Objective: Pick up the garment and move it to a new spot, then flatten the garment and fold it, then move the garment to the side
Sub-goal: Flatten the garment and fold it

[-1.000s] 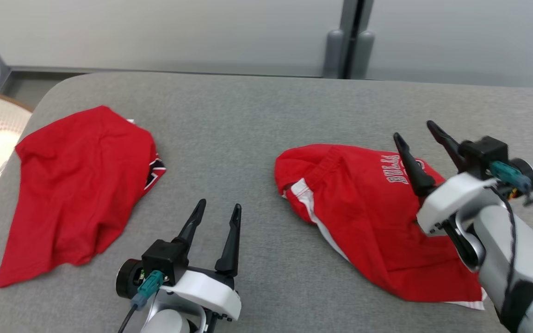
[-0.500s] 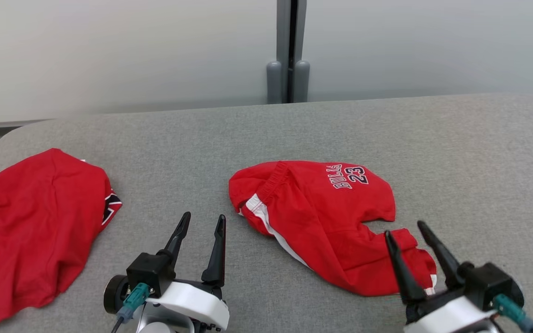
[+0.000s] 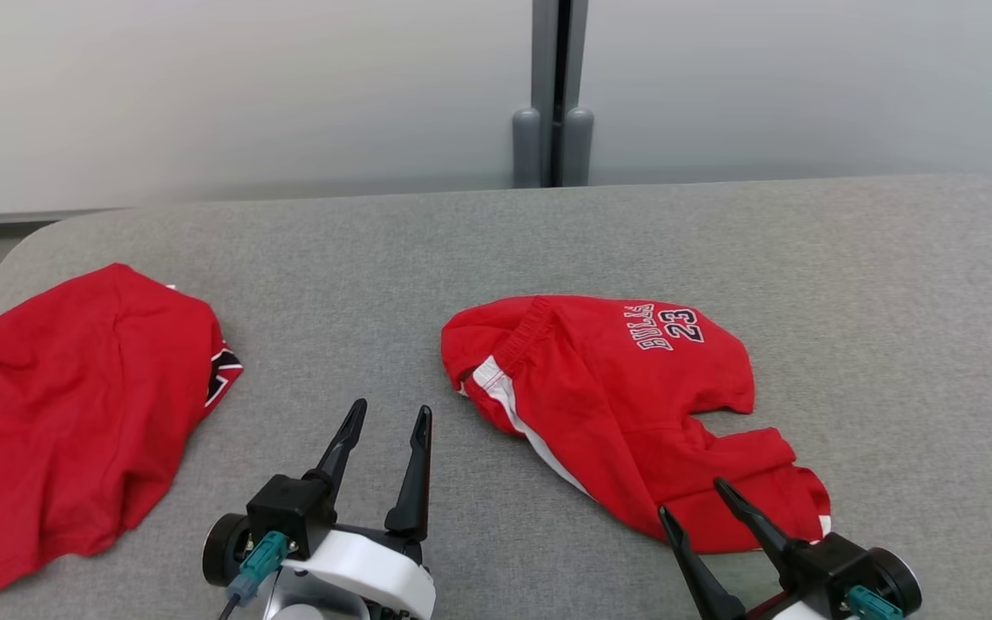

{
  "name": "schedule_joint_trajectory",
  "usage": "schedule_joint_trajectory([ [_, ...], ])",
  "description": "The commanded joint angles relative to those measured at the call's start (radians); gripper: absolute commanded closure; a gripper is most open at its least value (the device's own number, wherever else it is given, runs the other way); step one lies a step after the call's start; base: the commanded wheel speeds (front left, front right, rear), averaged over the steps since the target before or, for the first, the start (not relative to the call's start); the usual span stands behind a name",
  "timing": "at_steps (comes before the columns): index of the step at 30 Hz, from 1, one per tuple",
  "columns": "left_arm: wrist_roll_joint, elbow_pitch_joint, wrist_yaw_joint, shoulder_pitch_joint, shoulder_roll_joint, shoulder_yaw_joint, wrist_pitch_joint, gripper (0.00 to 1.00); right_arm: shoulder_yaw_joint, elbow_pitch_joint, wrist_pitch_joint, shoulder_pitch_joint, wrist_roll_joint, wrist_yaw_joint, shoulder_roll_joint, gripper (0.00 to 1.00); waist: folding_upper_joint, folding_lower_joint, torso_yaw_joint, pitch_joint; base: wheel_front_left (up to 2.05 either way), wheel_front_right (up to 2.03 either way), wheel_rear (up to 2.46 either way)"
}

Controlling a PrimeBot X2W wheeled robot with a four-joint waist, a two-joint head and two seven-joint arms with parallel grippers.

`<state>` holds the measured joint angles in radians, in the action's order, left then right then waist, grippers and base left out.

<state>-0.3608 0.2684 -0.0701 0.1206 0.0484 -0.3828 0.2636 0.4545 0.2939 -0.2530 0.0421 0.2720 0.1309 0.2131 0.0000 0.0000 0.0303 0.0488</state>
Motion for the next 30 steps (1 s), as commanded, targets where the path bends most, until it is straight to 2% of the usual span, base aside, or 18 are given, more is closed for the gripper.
schedule_joint_trajectory([
  [1, -0.001, -0.001, 0.004, 0.011, 0.004, -0.001, 0.002, 0.00, 0.015, 0.021, 0.009, 0.020, 0.000, 0.000, 0.014, 0.00, 0.0000, 0.0000, 0.015, 0.013, 0.00, 0.00, 0.00],
  [10, -0.010, 0.006, 0.001, 0.036, 0.004, -0.020, 0.002, 0.00, 0.073, 0.161, 0.012, 0.095, 0.028, 0.000, 0.030, 0.00, 0.0000, 0.0000, 0.080, 0.061, 0.00, 0.00, 0.00],
  [11, -0.012, 0.006, 0.000, 0.038, 0.004, -0.024, 0.002, 0.00, 0.076, 0.181, 0.008, 0.106, 0.042, 0.000, 0.030, 0.08, 0.0000, 0.0000, 0.091, 0.068, 0.00, 0.00, 0.00],
  [12, -0.013, 0.007, 0.000, 0.037, 0.004, -0.026, 0.002, 0.00, 0.076, 0.189, 0.006, 0.112, 0.047, 0.000, 0.032, 0.58, 0.0000, 0.0000, 0.095, 0.069, 0.00, 0.00, 0.00],
  [13, -0.014, 0.008, -0.001, 0.037, 0.004, -0.027, 0.002, 0.00, 0.076, 0.196, 0.003, 0.118, 0.053, 0.000, 0.033, 0.92, 0.0000, 0.0000, 0.098, 0.069, 0.00, 0.00, 0.00],
  [14, -0.015, 0.008, -0.001, 0.038, 0.004, -0.028, 0.002, 0.00, 0.072, 0.200, 0.003, 0.121, 0.063, 0.000, 0.034, 1.00, 0.0000, 0.0000, 0.100, 0.069, 0.00, 0.00, 0.00],
  [26, -0.024, 0.007, -0.010, 0.033, 0.004, -0.031, 0.002, 0.00, 0.059, 0.185, -0.005, 0.169, 0.093, 0.000, 0.093, 1.00, 0.0000, 0.0000, 0.092, 0.050, 0.00, 0.00, 0.00],
  [30, -0.026, 0.004, -0.010, 0.039, 0.004, -0.036, 0.002, 0.00, 0.064, 0.169, 0.019, 0.224, 0.074, 0.000, 0.136, 1.00, 0.0000, 0.0000, 0.090, 0.054, 0.00, 0.00, 0.00],
])
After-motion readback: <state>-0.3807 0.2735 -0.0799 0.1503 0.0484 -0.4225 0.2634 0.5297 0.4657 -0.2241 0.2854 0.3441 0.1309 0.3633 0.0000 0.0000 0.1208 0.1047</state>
